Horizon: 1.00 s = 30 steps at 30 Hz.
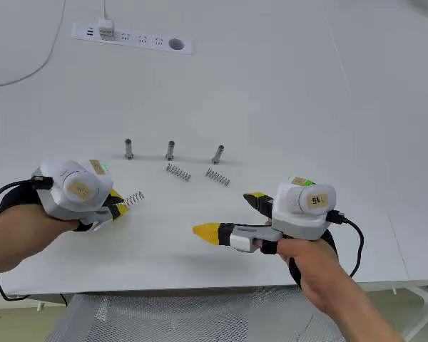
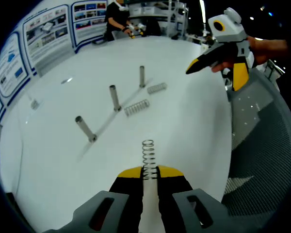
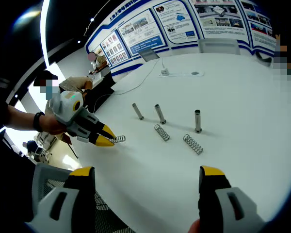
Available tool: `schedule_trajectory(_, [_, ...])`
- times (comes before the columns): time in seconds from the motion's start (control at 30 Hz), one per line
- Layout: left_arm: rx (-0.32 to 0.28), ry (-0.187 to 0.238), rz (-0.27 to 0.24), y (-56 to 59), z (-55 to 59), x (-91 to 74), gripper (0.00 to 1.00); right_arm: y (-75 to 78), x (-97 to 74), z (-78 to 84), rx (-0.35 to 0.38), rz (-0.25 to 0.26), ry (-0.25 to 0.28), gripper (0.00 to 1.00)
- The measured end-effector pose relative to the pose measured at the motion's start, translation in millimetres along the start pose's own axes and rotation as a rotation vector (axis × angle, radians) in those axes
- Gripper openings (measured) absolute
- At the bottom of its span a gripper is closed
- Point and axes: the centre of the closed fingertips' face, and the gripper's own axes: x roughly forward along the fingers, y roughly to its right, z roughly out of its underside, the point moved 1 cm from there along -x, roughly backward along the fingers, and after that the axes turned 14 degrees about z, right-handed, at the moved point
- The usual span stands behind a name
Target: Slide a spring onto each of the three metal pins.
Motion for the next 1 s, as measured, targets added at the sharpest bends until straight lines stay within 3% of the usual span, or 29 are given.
schedule_trajectory(0.53, [0.087, 0.047, 0.042, 26.8, -37.2, 2.2, 0.1, -13.9, 0.1, -2.7, 0.027, -0.066, 0.008, 0.81])
schedule_trajectory(1.0, [0.174, 0.042, 0.078, 42.0, -52.5, 11.6, 0.1, -31.0, -2.0, -11.8, 0.142, -0.166, 0.03, 0.58])
